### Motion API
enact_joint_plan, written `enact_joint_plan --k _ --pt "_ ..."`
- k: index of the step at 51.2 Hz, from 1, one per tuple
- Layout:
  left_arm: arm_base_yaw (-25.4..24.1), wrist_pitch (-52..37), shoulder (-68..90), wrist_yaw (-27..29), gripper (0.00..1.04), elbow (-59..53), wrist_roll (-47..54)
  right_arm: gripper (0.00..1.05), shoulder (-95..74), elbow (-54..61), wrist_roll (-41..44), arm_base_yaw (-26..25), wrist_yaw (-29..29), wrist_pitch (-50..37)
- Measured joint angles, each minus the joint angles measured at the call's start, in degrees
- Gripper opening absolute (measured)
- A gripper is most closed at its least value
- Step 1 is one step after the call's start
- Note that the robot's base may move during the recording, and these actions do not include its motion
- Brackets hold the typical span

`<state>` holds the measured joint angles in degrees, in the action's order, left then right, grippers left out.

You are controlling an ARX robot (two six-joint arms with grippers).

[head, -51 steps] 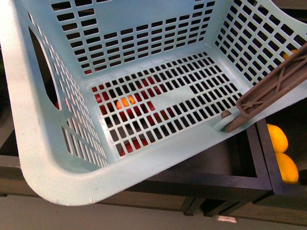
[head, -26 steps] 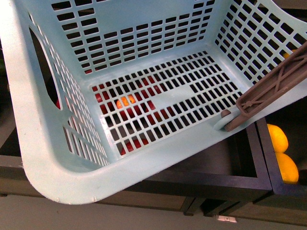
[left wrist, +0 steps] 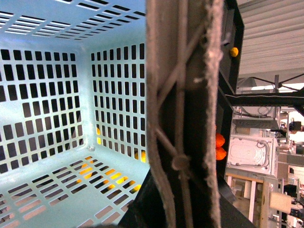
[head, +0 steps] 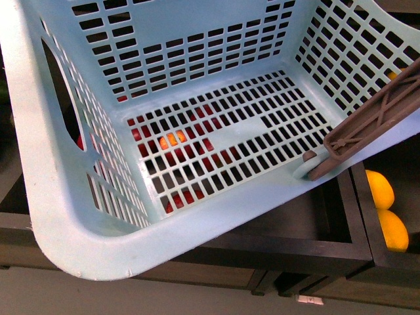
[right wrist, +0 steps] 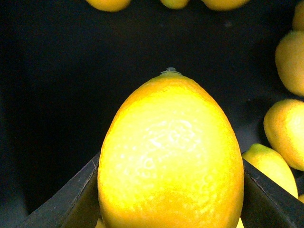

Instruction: Pick lemon and mango into basket

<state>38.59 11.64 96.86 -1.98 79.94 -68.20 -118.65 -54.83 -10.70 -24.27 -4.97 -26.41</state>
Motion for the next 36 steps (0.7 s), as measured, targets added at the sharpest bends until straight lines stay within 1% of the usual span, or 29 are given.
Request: enact_joint_plan --k 7,11,15,20,23,29,36 --pt "0.0 0.0 0.0 0.07 0.05 0.0 0.0 0.66 14.69 6.67 1.05 -0.52 -7.43 4.09" --pt "0.0 0.0 0.0 0.04 0.05 0.0 0.0 0.66 24.5 8.9 -2.01 0.0 -11.58 6.43" --pt "0.0 0.0 0.0 -0.02 0.05 0.0 -0.02 0.66 33.18 10.32 -5.4 2.34 -13.05 7.43" --pt "0.0 0.0 0.0 0.02 0.05 0.0 0.0 0.66 39.56 10.54 -7.61 8.11 -12.46 6.36" --pt "0.0 0.0 0.0 0.04 0.05 0.0 0.0 0.66 40.54 9.62 -8.15 13.29 -10.8 5.77" --pt "0.0 0.0 0.0 0.04 0.05 0.0 0.0 0.66 39.89 8.98 -9.92 21.53 -7.21 5.44" --pt "0.0 0.0 0.0 0.02 0.05 0.0 0.0 0.66 38.86 9.09 -10.99 27.58 -4.31 4.76"
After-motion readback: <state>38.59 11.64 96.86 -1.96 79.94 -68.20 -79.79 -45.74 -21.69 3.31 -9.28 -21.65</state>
